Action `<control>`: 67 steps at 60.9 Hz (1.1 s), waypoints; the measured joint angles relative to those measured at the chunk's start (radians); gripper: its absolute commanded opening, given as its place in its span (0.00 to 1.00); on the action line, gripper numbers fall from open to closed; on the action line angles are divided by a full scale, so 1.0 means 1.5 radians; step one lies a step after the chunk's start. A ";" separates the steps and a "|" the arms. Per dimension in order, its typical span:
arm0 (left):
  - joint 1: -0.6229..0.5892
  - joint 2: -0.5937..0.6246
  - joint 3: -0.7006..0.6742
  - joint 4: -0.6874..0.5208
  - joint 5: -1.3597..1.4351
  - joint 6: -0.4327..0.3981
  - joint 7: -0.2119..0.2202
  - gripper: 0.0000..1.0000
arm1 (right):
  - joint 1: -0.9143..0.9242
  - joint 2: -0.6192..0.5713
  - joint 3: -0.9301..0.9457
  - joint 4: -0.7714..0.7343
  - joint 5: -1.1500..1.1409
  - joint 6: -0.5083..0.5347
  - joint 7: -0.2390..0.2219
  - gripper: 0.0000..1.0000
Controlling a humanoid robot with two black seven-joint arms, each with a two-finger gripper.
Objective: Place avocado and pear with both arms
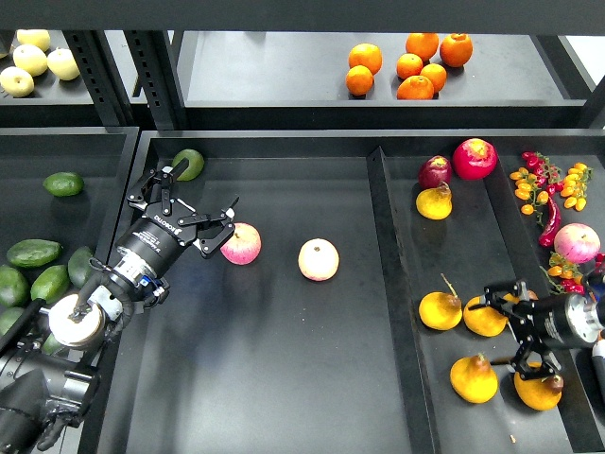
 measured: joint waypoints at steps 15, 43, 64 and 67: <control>0.000 0.000 0.002 -0.001 0.000 0.000 0.000 0.99 | 0.007 -0.013 0.080 0.006 0.026 0.000 0.000 0.99; 0.000 0.000 0.002 -0.008 0.000 0.000 0.000 0.99 | -0.029 0.033 0.343 -0.013 0.069 0.000 0.000 0.99; 0.000 0.000 0.002 -0.007 -0.001 0.000 -0.001 0.99 | -0.094 0.143 0.547 -0.033 0.045 0.000 0.000 0.98; 0.000 0.000 0.002 -0.007 -0.001 0.000 -0.001 0.99 | -0.096 0.160 0.563 -0.036 0.033 0.000 0.000 0.98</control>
